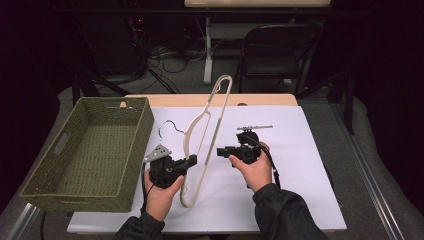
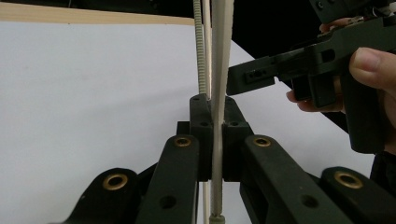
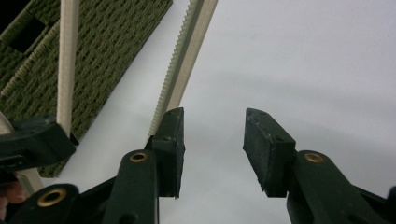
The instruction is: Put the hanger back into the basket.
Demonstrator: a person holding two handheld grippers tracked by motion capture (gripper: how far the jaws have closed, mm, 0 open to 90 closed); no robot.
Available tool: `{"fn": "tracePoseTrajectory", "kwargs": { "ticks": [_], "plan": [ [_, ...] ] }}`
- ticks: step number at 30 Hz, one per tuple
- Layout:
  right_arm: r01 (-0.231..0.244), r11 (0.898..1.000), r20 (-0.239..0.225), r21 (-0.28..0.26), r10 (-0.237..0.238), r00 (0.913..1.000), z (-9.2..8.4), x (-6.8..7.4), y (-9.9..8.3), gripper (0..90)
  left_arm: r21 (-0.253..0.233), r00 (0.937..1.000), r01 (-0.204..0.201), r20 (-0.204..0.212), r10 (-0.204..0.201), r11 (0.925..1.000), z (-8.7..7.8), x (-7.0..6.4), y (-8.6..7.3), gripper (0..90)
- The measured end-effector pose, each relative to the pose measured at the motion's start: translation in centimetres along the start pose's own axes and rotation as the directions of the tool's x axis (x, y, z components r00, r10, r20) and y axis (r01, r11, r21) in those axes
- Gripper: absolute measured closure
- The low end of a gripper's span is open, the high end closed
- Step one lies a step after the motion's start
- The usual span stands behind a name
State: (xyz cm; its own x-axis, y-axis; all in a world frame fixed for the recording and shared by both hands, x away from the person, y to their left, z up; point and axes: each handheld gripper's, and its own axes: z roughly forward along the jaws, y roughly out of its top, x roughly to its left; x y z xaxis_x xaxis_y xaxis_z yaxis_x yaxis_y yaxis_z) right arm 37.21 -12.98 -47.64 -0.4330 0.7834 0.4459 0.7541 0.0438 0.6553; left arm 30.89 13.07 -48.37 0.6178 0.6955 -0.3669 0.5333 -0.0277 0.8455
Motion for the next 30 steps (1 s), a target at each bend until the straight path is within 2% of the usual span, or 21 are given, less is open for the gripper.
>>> {"fn": "tracePoseTrajectory", "kwargs": {
  "ticks": [1, 2, 9, 15, 23, 24, 27, 28, 30],
  "plan": [
    [0.034, 0.999, 0.013, -0.006, -0.034, 0.9993, 0.0, 0.0, -0.1, 55.5, 0.005, 1.0000, -0.002, -0.007, 0.002, 1.0000, -0.1, 0.0, 0.1, 87.2],
    [0.049, 0.999, 0.021, -0.005, -0.049, 0.9986, -0.1, 0.0, -0.2, 54.6, 0.008, 0.9999, -0.002, -0.011, 0.002, 1.0000, -0.1, 0.0, 0.1, 87.2],
    [0.117, 0.993, 0.044, -0.021, -0.116, 0.9923, -0.4, -0.4, -0.8, 50.9, 0.037, 0.9983, -0.028, -0.051, 0.030, 0.9989, -0.3, -0.2, 0.7, 87.2],
    [0.144, 0.989, 0.056, -0.024, -0.142, 0.9883, -0.8, -0.8, -1.6, 49.6, 0.057, 0.9952, -0.055, -0.078, 0.059, 0.9969, -0.6, -0.5, 1.6, 87.1],
    [0.200, 0.979, 0.107, -0.028, -0.196, 0.9748, -1.6, -2.4, -3.1, 48.6, 0.080, 0.9904, -0.065, -0.117, 0.074, 0.9947, -0.9, -0.8, 2.1, 87.1],
    [0.204, 0.978, 0.110, -0.032, -0.199, 0.9738, -1.6, -2.6, -3.3, 49.6, 0.089, 0.9881, -0.073, -0.129, 0.085, 0.9933, -1.0, -0.9, 2.2, 87.1],
    [0.201, 0.979, 0.096, -0.041, -0.197, 0.9758, -1.7, -2.8, -3.5, 50.8, 0.095, 0.9865, -0.076, -0.137, 0.089, 0.9925, -1.1, -1.0, 2.3, 87.1],
    [0.219, 0.974, 0.103, -0.047, -0.214, 0.9714, -1.7, -2.9, -3.7, 50.8, 0.097, 0.9859, -0.077, -0.141, 0.090, 0.9923, -1.2, -0.9, 2.4, 87.1],
    [0.226, 0.973, 0.106, -0.046, -0.220, 0.9696, -1.7, -2.9, -3.8, 50.6, 0.102, 0.9858, -0.075, -0.142, 0.090, 0.9919, -1.3, -0.9, 2.6, 87.1]
  ]
}}
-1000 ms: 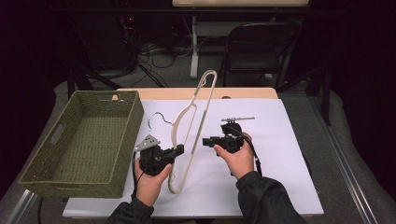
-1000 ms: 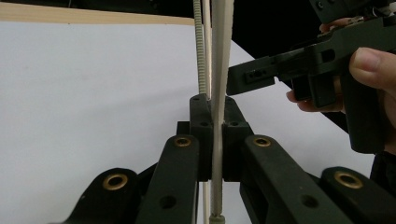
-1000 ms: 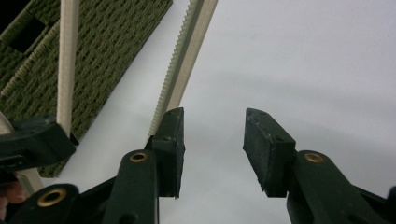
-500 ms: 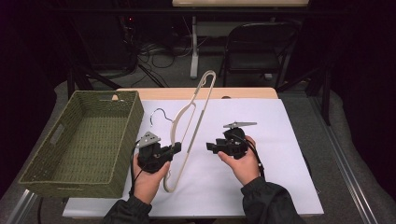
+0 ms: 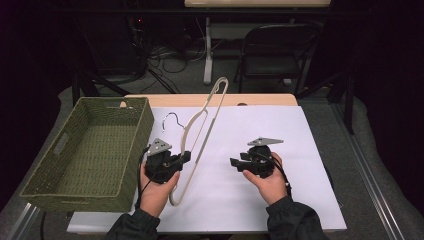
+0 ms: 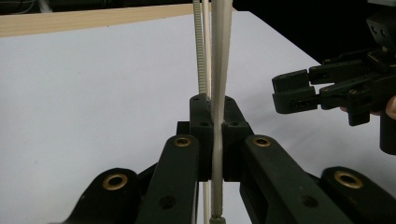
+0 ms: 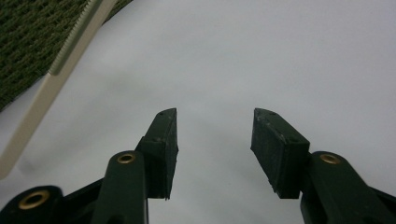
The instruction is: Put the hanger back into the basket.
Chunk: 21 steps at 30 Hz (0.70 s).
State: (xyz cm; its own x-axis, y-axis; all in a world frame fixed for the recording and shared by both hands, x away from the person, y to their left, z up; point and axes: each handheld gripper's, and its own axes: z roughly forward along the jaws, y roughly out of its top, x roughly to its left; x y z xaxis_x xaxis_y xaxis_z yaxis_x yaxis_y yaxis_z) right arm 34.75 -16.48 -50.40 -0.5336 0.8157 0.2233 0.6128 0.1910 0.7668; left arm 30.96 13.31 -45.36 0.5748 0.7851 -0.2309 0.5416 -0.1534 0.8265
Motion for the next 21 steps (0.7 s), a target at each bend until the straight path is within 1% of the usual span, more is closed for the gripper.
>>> {"fn": "tracePoseTrajectory", "kwargs": {
  "ticks": [2, 4, 5, 7, 8, 10, 12, 13, 14, 15, 16, 17, 18, 19, 21],
  "plan": [
    [0.031, 1.000, 0.005, -0.002, -0.031, 0.9995, 0.1, 0.1, -0.4, 50.9, 0.008, 1.0000, 0.006, 0.007, -0.006, 1.0000, -0.1, 0.1, 0.2, 87.1],
    [0.043, 0.999, 0.018, 0.006, -0.043, 0.9989, 0.2, 0.1, -0.6, 49.1, 0.015, 0.9999, 0.005, 0.012, -0.005, 0.9999, -0.2, 0.2, 0.3, 87.1],
    [0.040, 0.999, 0.019, 0.012, -0.041, 0.9990, 0.2, 0.2, -0.6, 49.1, 0.025, 0.9993, 0.021, 0.029, -0.022, 0.9995, -0.4, 0.4, 0.5, 87.1],
    [0.042, 0.999, 0.020, 0.025, -0.042, 0.9989, 0.2, 0.1, -0.8, 49.0, 0.038, 0.9987, 0.028, 0.041, -0.029, 0.9989, -0.6, 0.7, 0.7, 87.1],
    [0.043, 0.999, 0.019, 0.025, -0.043, 0.9989, 0.2, 0.0, -0.8, 48.8, 0.041, 0.9980, 0.039, 0.048, -0.041, 0.9984, -0.7, 0.8, 0.8, 87.1],
    [0.036, 0.999, 0.005, 0.024, -0.036, 0.9993, 0.1, -0.1, -0.8, 48.8, 0.057, 0.9966, 0.050, 0.063, -0.053, 0.9971, -1.1, 1.2, 1.1, 87.1],
    [0.028, 0.999, 0.007, 0.019, -0.028, 0.9996, -0.1, -0.2, -0.8, 47.8, 0.065, 0.9944, 0.066, 0.079, -0.071, 0.9957, -1.4, 1.6, 1.4, 87.1],
    [0.026, 1.000, 0.005, 0.016, -0.027, 0.9996, -0.1, -0.2, -0.8, 47.4, 0.065, 0.9944, 0.066, 0.079, -0.071, 0.9957, -1.4, 1.6, 1.4, 87.1],
    [0.032, 0.999, 0.003, 0.025, -0.032, 0.9995, -0.3, -0.3, -0.8, 47.5, 0.070, 0.9927, 0.078, 0.086, -0.084, 0.9945, -1.9, 2.1, 1.9, 87.1],
    [0.028, 1.000, 0.008, 0.011, -0.028, 0.9996, -0.3, -0.3, -0.8, 47.5, 0.070, 0.9927, 0.078, 0.086, -0.084, 0.9945, -1.9, 2.1, 1.9, 87.1],
    [0.024, 1.000, 0.007, 0.008, -0.024, 0.9997, -0.3, -0.3, -0.9, 47.3, 0.075, 0.9919, 0.084, 0.088, -0.091, 0.9936, -2.5, 2.4, 2.3, 87.1],
    [0.027, 1.000, 0.008, 0.006, -0.027, 0.9996, -0.4, -0.4, -0.9, 47.0, 0.075, 0.9919, 0.084, 0.088, -0.091, 0.9936, -2.5, 2.4, 2.3, 87.1],
    [0.022, 1.000, 0.008, 0.004, -0.022, 0.9997, -0.5, -0.4, -1.0, 46.5, 0.086, 0.9900, 0.095, 0.097, -0.103, 0.9918, -3.0, 2.9, 2.8, 87.2],
    [0.023, 1.000, 0.008, 0.001, -0.023, 0.9997, -0.6, -0.5, -1.0, 46.2, 0.086, 0.9900, 0.095, 0.097, -0.103, 0.9918, -3.0, 2.9, 2.8, 87.1],
    [0.019, 1.000, 0.009, -0.004, -0.019, 0.9998, -0.7, -0.6, -1.1, 45.7, 0.097, 0.9869, 0.108, 0.110, -0.118, 0.9895, -3.6, 3.5, 3.3, 87.1]
  ]
}}
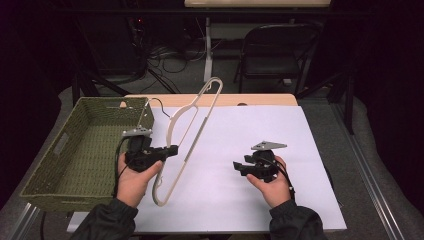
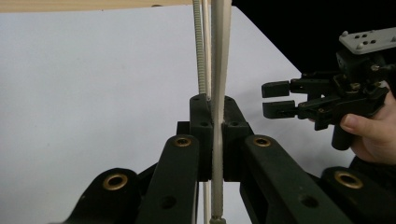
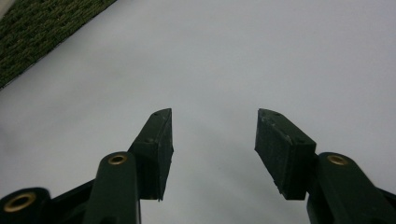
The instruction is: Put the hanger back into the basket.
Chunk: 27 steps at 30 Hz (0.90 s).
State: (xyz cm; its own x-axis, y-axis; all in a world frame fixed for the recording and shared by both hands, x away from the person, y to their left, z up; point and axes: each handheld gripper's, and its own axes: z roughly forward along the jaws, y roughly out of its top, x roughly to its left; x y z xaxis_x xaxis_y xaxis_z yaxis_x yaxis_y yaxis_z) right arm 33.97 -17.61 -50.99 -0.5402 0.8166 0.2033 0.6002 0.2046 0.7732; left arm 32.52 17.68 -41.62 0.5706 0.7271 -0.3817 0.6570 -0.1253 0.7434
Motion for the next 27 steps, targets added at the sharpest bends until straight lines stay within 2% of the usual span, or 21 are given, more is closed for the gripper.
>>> {"fn": "tracePoseTrajectory", "kwargs": {
  "ticks": [3, 4, 7, 9, 12, 13, 14, 18, 19, 20, 21, 22, 23, 27],
  "plan": [
    [0.002, 1.000, 0.010, -0.010, -0.002, 1.0000, -0.3, -0.2, -0.1, 44.5, 0.031, 1.0000, -0.001, -0.003, 0.001, 0.9995, -1.5, 1.0, 0.8, 87.1],
    [-0.002, 1.000, 0.014, -0.012, 0.002, 0.9999, -0.4, -0.3, -0.1, 44.3, 0.031, 1.0000, -0.001, -0.003, 0.001, 0.9995, -1.5, 1.0, 0.8, 87.1],
    [0.003, 1.000, 0.032, -0.015, -0.002, 0.9995, -0.6, -0.5, -0.1, 44.1, 0.068, 0.9999, 0.012, 0.001, -0.012, 0.9976, -3.0, 2.1, 1.2, 87.1],
    [-0.008, 1.000, 0.032, -0.012, 0.008, 0.9995, -0.6, -0.6, -0.1, 44.3, 0.077, 1.0000, 0.005, -0.002, -0.004, 0.9970, -3.4, 2.3, 1.4, 87.1],
    [-0.008, 1.000, 0.039, -0.011, 0.008, 0.9992, -0.6, -0.6, -0.1, 44.3, 0.122, 1.0000, 0.005, 0.002, -0.005, 0.9925, -4.9, 3.3, 1.9, 87.2],
    [-0.008, 1.000, 0.039, -0.011, 0.008, 0.9992, -0.6, -0.6, -0.1, 44.3, 0.122, 1.0000, 0.005, 0.002, -0.005, 0.9925, -4.9, 3.3, 1.9, 87.2],
    [-0.006, 1.000, 0.042, -0.008, 0.007, 0.9991, -0.6, -0.6, -0.1, 44.3, 0.142, 1.0000, -0.005, 0.000, 0.005, 0.9898, -5.7, 3.8, 2.1, 87.1],
    [-0.007, 1.000, 0.045, -0.005, 0.007, 0.9990, -0.5, -0.5, -0.1, 44.2, 0.159, 1.0000, -0.004, -0.001, 0.004, 0.9873, -6.9, 4.7, 2.5, 87.1],
    [-0.007, 1.000, 0.044, -0.001, 0.007, 0.9990, -0.5, -0.5, -0.2, 44.1, 0.165, 0.9999, -0.003, -0.009, 0.005, 0.9863, -7.8, 5.5, 2.8, 87.2],
    [-0.006, 1.000, 0.045, 0.001, 0.006, 0.9990, -0.4, -0.5, -0.2, 44.1, 0.165, 0.9999, -0.003, -0.009, 0.005, 0.9863, -7.8, 5.5, 2.8, 87.1],
    [-0.005, 1.000, 0.045, 0.002, 0.005, 0.9990, -0.4, -0.5, -0.2, 44.0, 0.171, 0.9995, -0.006, -0.028, 0.011, 0.9853, -8.6, 6.3, 3.0, 87.1],
    [-0.009, 1.000, 0.045, 0.002, 0.009, 0.9989, -0.4, -0.5, -0.2, 43.9, 0.171, 0.9995, -0.006, -0.028, 0.011, 0.9853, -8.6, 6.3, 3.0, 87.1],
    [-0.009, 1.000, 0.044, 0.004, 0.008, 0.9990, -0.4, -0.5, -0.2, 43.8, 0.173, 0.9990, -0.012, -0.041, 0.019, 0.9848, -9.4, 7.2, 3.1, 87.1],
    [-0.008, 1.000, 0.050, 0.006, 0.007, 0.9987, -0.3, -0.5, -0.3, 43.4, 0.164, 0.9986, -0.033, -0.035, 0.039, 0.9859, -11.0, 9.2, 3.3, 87.1]
  ]
}}
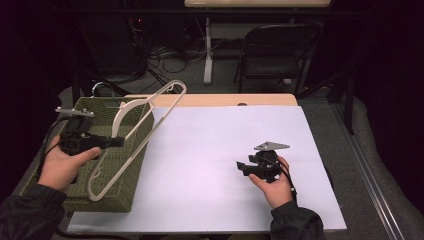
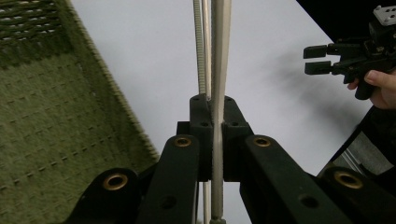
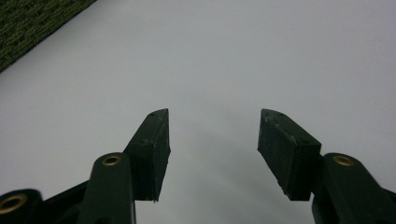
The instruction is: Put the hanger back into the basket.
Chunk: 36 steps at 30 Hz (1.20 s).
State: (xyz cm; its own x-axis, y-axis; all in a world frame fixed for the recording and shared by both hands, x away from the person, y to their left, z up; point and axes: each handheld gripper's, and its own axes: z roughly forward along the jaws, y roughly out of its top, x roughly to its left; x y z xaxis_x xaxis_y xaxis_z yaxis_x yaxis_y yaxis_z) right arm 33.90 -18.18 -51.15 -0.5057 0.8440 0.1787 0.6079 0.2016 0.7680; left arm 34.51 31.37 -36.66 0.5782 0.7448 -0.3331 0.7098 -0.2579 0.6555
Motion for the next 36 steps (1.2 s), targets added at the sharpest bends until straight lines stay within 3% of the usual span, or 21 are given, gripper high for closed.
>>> {"fn": "tracePoseTrajectory", "kwargs": {
  "ticks": [5, 9, 17, 23, 31, 36],
  "plan": [
    [0.006, 1.000, 0.006, 0.009, -0.006, 1.0000, 0.2, 0.0, -0.2, 43.1, -0.007, 0.9999, 0.014, 0.002, -0.014, 0.9999, -1.3, 2.3, -0.4, 87.1],
    [0.008, 1.000, 0.009, 0.018, -0.008, 0.9999, 0.3, 0.1, -0.2, 43.0, -0.001, 0.9994, 0.018, -0.031, -0.018, 0.9998, -2.9, 5.0, -0.9, 87.1],
    [0.001, 1.000, 0.012, 0.022, -0.001, 0.9999, 0.5, 0.1, -0.5, 43.0, -0.005, 0.9960, 0.055, -0.070, -0.055, 0.9985, -4.7, 8.2, -1.9, 87.1],
    [-0.003, 1.000, 0.014, 0.023, 0.003, 0.9999, 0.4, 0.0, -0.5, 43.0, -0.002, 0.9935, 0.077, -0.084, -0.076, 0.9971, -5.4, 9.4, -2.3, 87.1],
    [-0.007, 1.000, 0.015, 0.030, 0.006, 0.9999, 0.5, 0.0, -0.6, 43.0, 0.017, 0.9906, 0.073, -0.117, -0.070, 0.9972, -5.9, 10.3, -2.2, 87.1],
    [-0.010, 1.000, 0.020, 0.029, 0.009, 0.9998, 0.5, 0.0, -0.6, 43.0, 0.041, 0.9910, 0.025, -0.132, -0.020, 0.9988, -5.8, 10.6, -2.0, 87.1]
  ]
}}
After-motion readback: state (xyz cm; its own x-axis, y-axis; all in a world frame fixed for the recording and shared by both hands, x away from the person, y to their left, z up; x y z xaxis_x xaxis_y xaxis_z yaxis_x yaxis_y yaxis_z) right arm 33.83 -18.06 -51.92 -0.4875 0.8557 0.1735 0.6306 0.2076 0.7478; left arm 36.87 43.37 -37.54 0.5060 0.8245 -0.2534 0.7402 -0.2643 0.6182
